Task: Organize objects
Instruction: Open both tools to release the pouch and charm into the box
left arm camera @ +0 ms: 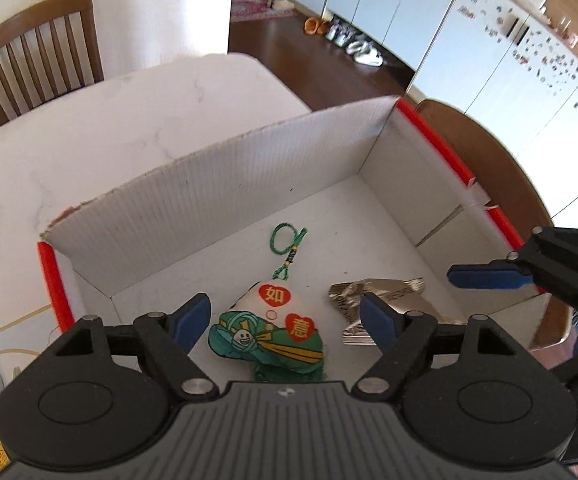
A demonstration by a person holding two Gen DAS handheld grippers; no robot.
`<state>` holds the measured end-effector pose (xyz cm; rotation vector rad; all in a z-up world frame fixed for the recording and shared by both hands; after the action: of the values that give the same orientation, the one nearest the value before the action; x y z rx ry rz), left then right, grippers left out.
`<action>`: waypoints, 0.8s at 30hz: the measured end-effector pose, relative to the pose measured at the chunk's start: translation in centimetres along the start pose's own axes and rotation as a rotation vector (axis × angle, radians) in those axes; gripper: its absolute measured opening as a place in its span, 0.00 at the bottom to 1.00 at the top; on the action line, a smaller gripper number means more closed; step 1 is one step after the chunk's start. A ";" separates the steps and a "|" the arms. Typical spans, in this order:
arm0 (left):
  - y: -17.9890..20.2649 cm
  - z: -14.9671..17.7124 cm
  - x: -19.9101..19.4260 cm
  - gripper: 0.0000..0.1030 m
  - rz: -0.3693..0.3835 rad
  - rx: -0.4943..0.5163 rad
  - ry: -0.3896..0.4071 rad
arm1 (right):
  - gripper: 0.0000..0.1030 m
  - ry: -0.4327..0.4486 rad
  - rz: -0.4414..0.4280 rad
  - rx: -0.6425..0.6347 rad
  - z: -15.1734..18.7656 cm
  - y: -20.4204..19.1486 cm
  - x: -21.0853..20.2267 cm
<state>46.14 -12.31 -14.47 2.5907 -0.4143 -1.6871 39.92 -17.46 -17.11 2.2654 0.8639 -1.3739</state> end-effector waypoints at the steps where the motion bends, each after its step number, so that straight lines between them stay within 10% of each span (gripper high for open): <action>1: 0.1 0.1 -0.4 0.79 0.003 0.004 0.011 | 0.66 0.005 -0.004 0.010 0.0 0.0 -0.2; 24: 0.1 5.5 -13.4 0.82 0.083 0.029 0.283 | 0.84 0.241 0.007 0.150 0.8 -2.9 -9.5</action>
<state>36.06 -8.59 -4.76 2.7338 -0.5266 -1.2734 34.22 -18.76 -9.09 2.5859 0.8501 -1.2163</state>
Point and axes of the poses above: each gripper's, at about its wrist camera, not at the fingertips, and x roughly the way its jaws point, y to its right, z to its underside, the point moved 7 cm from there along x, roughly the way its jaws point, and after that the axes turned 3 degrees about -y, right-handed, at the moved point
